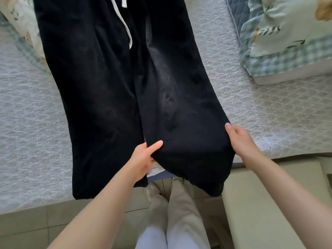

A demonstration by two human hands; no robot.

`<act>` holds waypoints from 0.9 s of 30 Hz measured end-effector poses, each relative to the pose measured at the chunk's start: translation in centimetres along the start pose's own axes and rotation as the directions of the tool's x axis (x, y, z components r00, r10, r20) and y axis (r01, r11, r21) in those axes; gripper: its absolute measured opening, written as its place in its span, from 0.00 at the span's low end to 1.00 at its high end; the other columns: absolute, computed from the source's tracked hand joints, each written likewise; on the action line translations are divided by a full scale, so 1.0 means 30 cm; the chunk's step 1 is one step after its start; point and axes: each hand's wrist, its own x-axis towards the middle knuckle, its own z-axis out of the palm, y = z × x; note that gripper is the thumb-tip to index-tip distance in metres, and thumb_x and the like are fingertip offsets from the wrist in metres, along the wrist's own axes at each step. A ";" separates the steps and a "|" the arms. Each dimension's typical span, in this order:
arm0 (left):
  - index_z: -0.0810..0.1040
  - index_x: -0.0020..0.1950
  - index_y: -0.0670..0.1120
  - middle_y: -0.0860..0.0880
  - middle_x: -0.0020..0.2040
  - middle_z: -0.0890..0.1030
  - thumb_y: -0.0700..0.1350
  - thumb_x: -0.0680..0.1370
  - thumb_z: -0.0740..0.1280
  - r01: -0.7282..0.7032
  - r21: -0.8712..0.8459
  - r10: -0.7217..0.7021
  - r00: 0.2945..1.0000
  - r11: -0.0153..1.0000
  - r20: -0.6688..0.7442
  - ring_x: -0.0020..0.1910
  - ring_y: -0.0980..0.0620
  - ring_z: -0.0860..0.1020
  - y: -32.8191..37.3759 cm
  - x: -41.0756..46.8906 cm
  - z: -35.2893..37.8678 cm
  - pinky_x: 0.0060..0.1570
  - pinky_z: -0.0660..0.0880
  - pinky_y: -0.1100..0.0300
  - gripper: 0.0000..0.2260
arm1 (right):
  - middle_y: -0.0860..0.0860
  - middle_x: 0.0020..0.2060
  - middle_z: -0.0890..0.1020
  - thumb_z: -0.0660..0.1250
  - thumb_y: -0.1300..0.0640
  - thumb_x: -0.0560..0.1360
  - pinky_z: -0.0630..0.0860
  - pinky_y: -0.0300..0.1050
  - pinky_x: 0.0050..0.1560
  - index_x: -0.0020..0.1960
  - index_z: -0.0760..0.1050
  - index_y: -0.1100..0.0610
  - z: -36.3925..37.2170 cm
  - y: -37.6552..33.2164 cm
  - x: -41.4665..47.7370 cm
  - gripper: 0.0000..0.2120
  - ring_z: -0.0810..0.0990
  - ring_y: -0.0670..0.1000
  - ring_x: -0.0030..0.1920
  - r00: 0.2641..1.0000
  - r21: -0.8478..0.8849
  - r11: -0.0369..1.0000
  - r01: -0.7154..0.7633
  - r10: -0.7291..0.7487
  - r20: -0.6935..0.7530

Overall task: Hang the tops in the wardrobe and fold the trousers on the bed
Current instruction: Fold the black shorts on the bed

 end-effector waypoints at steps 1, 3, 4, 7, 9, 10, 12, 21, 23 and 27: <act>0.77 0.63 0.43 0.48 0.59 0.83 0.42 0.79 0.69 0.000 0.024 -0.001 1.000 1.000 0.030 0.58 0.49 0.82 -0.004 -0.017 -0.010 0.59 0.77 0.51 0.13 | 0.51 0.40 0.77 0.56 0.41 0.81 0.72 0.44 0.41 0.46 0.72 0.59 -0.006 -0.001 -0.016 0.21 0.76 0.52 0.40 0.999 0.018 1.000 0.017 -0.018 0.048; 0.77 0.64 0.44 0.47 0.59 0.83 0.40 0.78 0.69 0.016 0.101 -0.026 0.995 0.995 0.095 0.58 0.47 0.82 -0.016 -0.042 -0.025 0.59 0.78 0.47 0.14 | 0.45 0.44 0.84 0.59 0.43 0.80 0.74 0.38 0.43 0.50 0.78 0.54 -0.007 0.007 -0.050 0.16 0.82 0.46 0.45 0.974 0.062 0.998 0.012 -0.026 0.226; 0.76 0.65 0.45 0.47 0.59 0.83 0.40 0.77 0.70 0.039 0.167 -0.060 0.991 0.985 0.123 0.58 0.47 0.82 -0.024 -0.050 -0.031 0.60 0.77 0.47 0.16 | 0.43 0.46 0.85 0.61 0.45 0.80 0.74 0.36 0.44 0.51 0.79 0.52 -0.005 0.016 -0.066 0.14 0.83 0.44 0.48 0.950 0.041 0.999 0.017 -0.029 0.311; 0.74 0.67 0.50 0.52 0.58 0.84 0.45 0.72 0.76 0.084 0.469 -0.182 0.969 0.879 0.168 0.56 0.50 0.82 -0.039 -0.084 -0.028 0.55 0.78 0.53 0.25 | 0.43 0.50 0.85 0.67 0.52 0.78 0.77 0.37 0.49 0.56 0.80 0.50 -0.003 0.044 -0.097 0.08 0.83 0.45 0.53 0.889 -0.087 0.995 0.051 -0.005 0.459; 0.74 0.65 0.55 0.56 0.57 0.83 0.46 0.73 0.75 0.086 0.615 -0.239 0.956 0.784 0.171 0.55 0.54 0.82 -0.031 -0.118 -0.026 0.51 0.77 0.59 0.23 | 0.45 0.53 0.84 0.68 0.57 0.77 0.78 0.42 0.54 0.60 0.77 0.51 -0.013 0.051 -0.109 0.12 0.82 0.45 0.54 0.862 -0.164 0.985 0.049 0.042 0.505; 0.75 0.65 0.54 0.56 0.57 0.83 0.45 0.74 0.74 0.097 0.621 -0.270 0.944 0.778 0.191 0.55 0.54 0.82 -0.032 -0.130 -0.036 0.53 0.77 0.58 0.21 | 0.46 0.54 0.83 0.68 0.57 0.77 0.79 0.42 0.52 0.61 0.76 0.50 -0.022 0.049 -0.119 0.13 0.82 0.46 0.54 0.857 -0.198 0.979 0.040 0.068 0.510; 0.77 0.65 0.49 0.51 0.58 0.84 0.43 0.76 0.72 0.137 0.566 -0.313 0.922 0.813 0.227 0.56 0.49 0.82 -0.035 -0.156 -0.066 0.57 0.78 0.51 0.17 | 0.45 0.52 0.83 0.66 0.55 0.78 0.78 0.41 0.45 0.60 0.75 0.48 -0.036 0.051 -0.137 0.11 0.82 0.46 0.53 0.866 -0.220 0.975 0.017 0.095 0.491; 0.78 0.49 0.43 0.47 0.43 0.85 0.38 0.80 0.62 0.189 0.772 -0.009 0.973 0.607 -0.231 0.38 0.48 0.85 -0.047 -0.098 -0.209 0.41 0.81 0.57 0.06 | 0.55 0.50 0.82 0.65 0.56 0.77 0.75 0.50 0.54 0.58 0.75 0.60 0.016 0.098 -0.071 0.12 0.79 0.56 0.51 0.977 -0.540 0.840 -0.064 0.162 0.136; 0.79 0.49 0.44 0.46 0.45 0.85 0.39 0.81 0.62 0.150 0.770 0.039 0.974 0.621 -0.222 0.42 0.48 0.84 0.013 -0.073 -0.200 0.43 0.81 0.57 0.06 | 0.62 0.53 0.81 0.64 0.56 0.78 0.75 0.53 0.56 0.58 0.76 0.68 0.022 0.056 -0.038 0.16 0.79 0.61 0.54 0.978 -0.566 0.822 -0.061 0.163 0.130; 0.80 0.49 0.44 0.46 0.46 0.84 0.40 0.81 0.63 0.037 0.779 0.136 0.979 0.626 -0.155 0.47 0.49 0.83 0.192 0.009 -0.147 0.44 0.80 0.60 0.06 | 0.64 0.55 0.81 0.62 0.56 0.79 0.75 0.55 0.59 0.58 0.77 0.68 0.029 -0.096 0.078 0.16 0.79 0.62 0.56 0.988 -0.556 0.831 0.014 0.074 0.136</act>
